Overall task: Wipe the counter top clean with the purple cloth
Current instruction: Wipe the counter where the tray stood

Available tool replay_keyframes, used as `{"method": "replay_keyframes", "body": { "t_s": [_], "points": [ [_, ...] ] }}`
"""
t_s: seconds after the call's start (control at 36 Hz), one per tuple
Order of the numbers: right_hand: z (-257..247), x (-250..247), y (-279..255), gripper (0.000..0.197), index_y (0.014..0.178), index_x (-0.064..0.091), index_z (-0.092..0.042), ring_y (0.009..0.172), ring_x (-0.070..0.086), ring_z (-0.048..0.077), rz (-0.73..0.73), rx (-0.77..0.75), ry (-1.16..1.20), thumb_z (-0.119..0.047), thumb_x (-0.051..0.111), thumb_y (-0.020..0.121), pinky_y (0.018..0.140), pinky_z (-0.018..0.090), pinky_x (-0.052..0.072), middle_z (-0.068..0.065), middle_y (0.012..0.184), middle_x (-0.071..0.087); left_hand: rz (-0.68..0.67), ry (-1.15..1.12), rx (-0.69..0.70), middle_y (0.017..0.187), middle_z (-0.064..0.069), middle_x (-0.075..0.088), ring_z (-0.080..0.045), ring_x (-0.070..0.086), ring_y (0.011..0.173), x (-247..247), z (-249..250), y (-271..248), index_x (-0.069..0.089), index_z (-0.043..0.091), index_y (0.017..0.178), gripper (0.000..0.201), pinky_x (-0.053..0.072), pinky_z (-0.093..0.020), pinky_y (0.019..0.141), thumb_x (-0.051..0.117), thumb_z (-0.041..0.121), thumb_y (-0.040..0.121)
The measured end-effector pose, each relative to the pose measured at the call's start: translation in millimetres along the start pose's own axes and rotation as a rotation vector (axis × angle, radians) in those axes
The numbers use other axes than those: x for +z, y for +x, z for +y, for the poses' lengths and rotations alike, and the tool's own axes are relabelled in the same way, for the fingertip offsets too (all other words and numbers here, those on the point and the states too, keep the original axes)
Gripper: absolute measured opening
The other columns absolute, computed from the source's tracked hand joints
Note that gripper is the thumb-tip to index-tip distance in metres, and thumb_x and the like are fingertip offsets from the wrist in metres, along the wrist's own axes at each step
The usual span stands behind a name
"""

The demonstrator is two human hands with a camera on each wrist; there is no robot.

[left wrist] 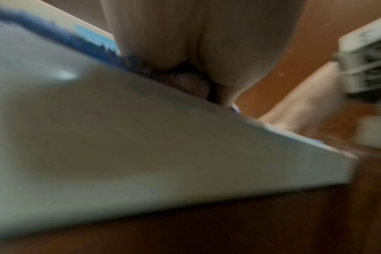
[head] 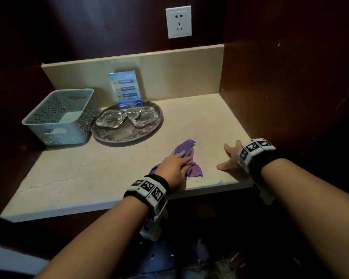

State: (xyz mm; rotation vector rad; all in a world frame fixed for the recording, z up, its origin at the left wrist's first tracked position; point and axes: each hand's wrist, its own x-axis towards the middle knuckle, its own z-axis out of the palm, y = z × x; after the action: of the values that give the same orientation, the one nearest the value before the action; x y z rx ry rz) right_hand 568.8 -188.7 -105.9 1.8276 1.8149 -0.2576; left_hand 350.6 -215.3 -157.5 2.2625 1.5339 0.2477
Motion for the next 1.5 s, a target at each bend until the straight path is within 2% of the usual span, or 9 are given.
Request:
{"method": "replay_keyframes", "body": {
  "t_s": [0.17, 0.33, 0.47, 0.58, 0.78, 0.92, 1.08, 1.31, 1.5],
  "points": [
    [0, 2, 3, 0.099, 0.154, 0.003, -0.025, 0.142, 0.026, 0.032, 0.005, 0.018, 0.037, -0.078, 0.042, 0.08, 0.109, 0.043, 0.029, 0.011, 0.159, 0.015, 0.095, -0.077, 0.142, 0.148, -0.001, 0.043, -0.016, 0.031, 0.142, 17, 41, -20, 0.055, 0.015, 0.131, 0.037, 0.021, -0.02, 0.114, 0.049, 0.017, 0.094],
    [-2, 18, 3, 0.082, 0.153, 0.013, -0.025, 0.129, 0.041, 0.039, 0.143, -0.01, 0.018, -0.065, 0.038, 0.085, 0.105, 0.046, 0.035, 0.024, 0.147, 0.03, 0.091, -0.224, 0.247, 0.135, -0.002, 0.057, -0.015, 0.045, 0.133, 37, 66, -38, 0.063, 0.012, 0.123, 0.033, 0.035, -0.023, 0.11, 0.056, 0.014, 0.091],
    [3, 18, -5, 0.091, 0.151, 0.012, -0.033, 0.135, 0.036, 0.036, 0.159, -0.015, -0.021, -0.078, 0.03, 0.075, 0.107, 0.047, 0.033, 0.017, 0.154, 0.024, 0.122, -0.38, 0.196, 0.118, -0.008, 0.069, -0.017, 0.062, 0.112, 12, 59, -45, 0.07, 0.011, 0.11, 0.026, 0.046, -0.027, 0.094, 0.056, 0.017, 0.089],
    [7, 12, -7, 0.101, 0.152, 0.006, -0.032, 0.143, 0.023, 0.033, 0.036, -0.007, 0.036, -0.085, 0.039, 0.072, 0.114, 0.048, 0.024, 0.011, 0.16, 0.009, 0.265, -0.289, 0.111, 0.126, -0.004, 0.065, -0.018, 0.059, 0.119, -10, 34, -34, 0.07, 0.013, 0.112, 0.026, 0.044, -0.027, 0.099, 0.057, 0.015, 0.089],
    [17, 30, -10, 0.095, 0.152, 0.003, -0.032, 0.145, 0.017, 0.032, -0.002, 0.041, 0.095, -0.081, 0.036, 0.077, 0.115, 0.049, 0.022, 0.005, 0.161, -0.004, 0.111, -0.022, 0.069, 0.133, -0.008, 0.057, -0.026, 0.048, 0.128, 11, 34, -12, 0.065, 0.015, 0.113, 0.027, 0.044, -0.038, 0.098, 0.05, 0.021, 0.091],
    [20, 43, -10, 0.088, 0.152, 0.006, -0.029, 0.143, 0.019, 0.035, 0.032, 0.059, 0.122, -0.075, 0.037, 0.083, 0.114, 0.047, 0.022, 0.009, 0.16, 0.003, 0.06, -0.079, 0.272, 0.139, -0.001, 0.053, -0.024, 0.044, 0.133, 36, 61, -19, 0.061, 0.019, 0.124, 0.035, 0.04, -0.033, 0.106, 0.05, 0.019, 0.091],
    [16, 43, -11, 0.086, 0.151, 0.013, -0.027, 0.139, 0.026, 0.04, 0.061, 0.061, 0.115, -0.073, 0.039, 0.083, 0.111, 0.048, 0.027, 0.013, 0.158, 0.01, 0.012, -0.252, 0.459, 0.128, 0.003, 0.064, -0.015, 0.058, 0.121, 51, 67, -51, 0.063, 0.022, 0.121, 0.034, 0.048, -0.026, 0.098, 0.052, 0.021, 0.089],
    [19, 35, -19, 0.094, 0.152, 0.002, -0.03, 0.146, 0.014, 0.034, -0.014, 0.077, 0.117, -0.079, 0.037, 0.08, 0.117, 0.049, 0.018, 0.007, 0.161, -0.004, 0.393, -0.291, 0.222, 0.132, 0.002, 0.059, -0.008, 0.052, 0.123, -4, 27, -45, 0.065, 0.016, 0.12, 0.034, 0.03, -0.007, 0.096, 0.056, 0.009, 0.089],
    [16, 35, -19, 0.096, 0.152, 0.003, -0.031, 0.145, 0.015, 0.033, -0.015, 0.078, 0.125, -0.08, 0.039, 0.078, 0.117, 0.046, 0.018, 0.006, 0.161, -0.005, 0.195, -0.077, 0.239, 0.137, -0.002, 0.056, -0.027, 0.051, 0.128, 27, 32, -42, 0.066, 0.012, 0.117, 0.039, 0.04, -0.03, 0.105, 0.044, 0.018, 0.085]
  ]
}}
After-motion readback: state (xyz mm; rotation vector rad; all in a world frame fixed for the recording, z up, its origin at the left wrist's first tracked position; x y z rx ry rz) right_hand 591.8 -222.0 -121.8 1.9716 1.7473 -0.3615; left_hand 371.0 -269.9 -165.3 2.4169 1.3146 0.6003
